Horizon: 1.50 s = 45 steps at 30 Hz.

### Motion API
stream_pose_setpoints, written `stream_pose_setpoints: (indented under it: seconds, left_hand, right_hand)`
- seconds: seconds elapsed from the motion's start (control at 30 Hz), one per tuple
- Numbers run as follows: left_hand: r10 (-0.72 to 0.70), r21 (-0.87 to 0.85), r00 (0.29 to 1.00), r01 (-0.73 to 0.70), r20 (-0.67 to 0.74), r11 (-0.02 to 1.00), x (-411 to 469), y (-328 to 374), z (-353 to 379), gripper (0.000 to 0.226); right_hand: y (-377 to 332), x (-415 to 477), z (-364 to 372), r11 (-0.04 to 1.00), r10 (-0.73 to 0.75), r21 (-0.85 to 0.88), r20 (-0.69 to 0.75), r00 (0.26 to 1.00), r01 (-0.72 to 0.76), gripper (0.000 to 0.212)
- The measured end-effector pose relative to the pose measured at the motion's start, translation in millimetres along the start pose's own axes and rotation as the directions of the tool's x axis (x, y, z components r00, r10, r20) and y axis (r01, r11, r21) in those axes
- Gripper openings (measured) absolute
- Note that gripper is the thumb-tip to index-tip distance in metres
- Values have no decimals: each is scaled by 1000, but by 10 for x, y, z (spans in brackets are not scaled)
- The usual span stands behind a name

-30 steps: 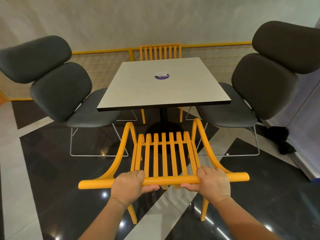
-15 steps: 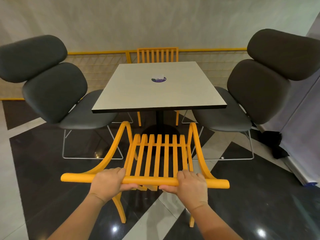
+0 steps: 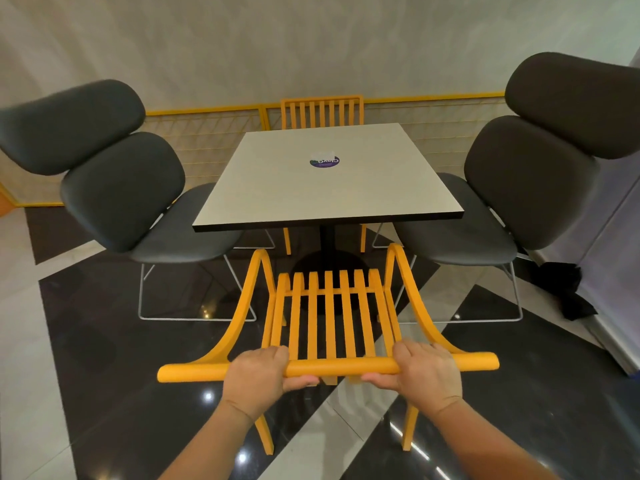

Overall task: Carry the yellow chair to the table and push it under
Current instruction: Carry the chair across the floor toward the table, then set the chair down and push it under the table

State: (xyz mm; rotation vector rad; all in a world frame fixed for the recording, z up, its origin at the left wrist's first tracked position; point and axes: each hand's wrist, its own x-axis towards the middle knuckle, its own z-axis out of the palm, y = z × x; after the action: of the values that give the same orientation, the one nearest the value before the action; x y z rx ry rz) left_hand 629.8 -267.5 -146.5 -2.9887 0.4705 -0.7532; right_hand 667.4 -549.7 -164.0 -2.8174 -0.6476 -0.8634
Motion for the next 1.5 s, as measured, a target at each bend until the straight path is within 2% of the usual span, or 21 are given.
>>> stream_pose_setpoints:
  seconds: [0.2, 0.33, 0.5, 0.83, 1.13, 1.5]
  left_hand:
    - [-50, 5, 996, 50, 79, 999, 238, 267, 91, 68]
    - [-30, -5, 998, 31, 61, 1000, 247, 246, 119, 69]
    - [-14, 3, 999, 14, 38, 1000, 250, 133, 149, 73]
    - [25, 23, 1000, -25, 7, 999, 357, -521, 219, 76]
    - [27, 5, 1000, -27, -6, 1000, 423, -457, 270, 76]
    - [-40, 9, 998, 39, 53, 999, 795, -264, 423, 76]
  right_hand:
    - [388, 152, -7, 1000, -14, 0, 0, 1000, 14, 74]
    - [392, 140, 35, 1000, -13, -4, 2, 1000, 13, 75]
    - [288, 175, 52, 1000, 6, -5, 9, 1000, -6, 77]
    - [-208, 432, 270, 997, 71, -36, 55, 996, -69, 75]
    - [-53, 452, 383, 1000, 13, 10, -47, 999, -13, 74]
    - [396, 754, 505, 1000, 24, -1, -16, 1000, -24, 75]
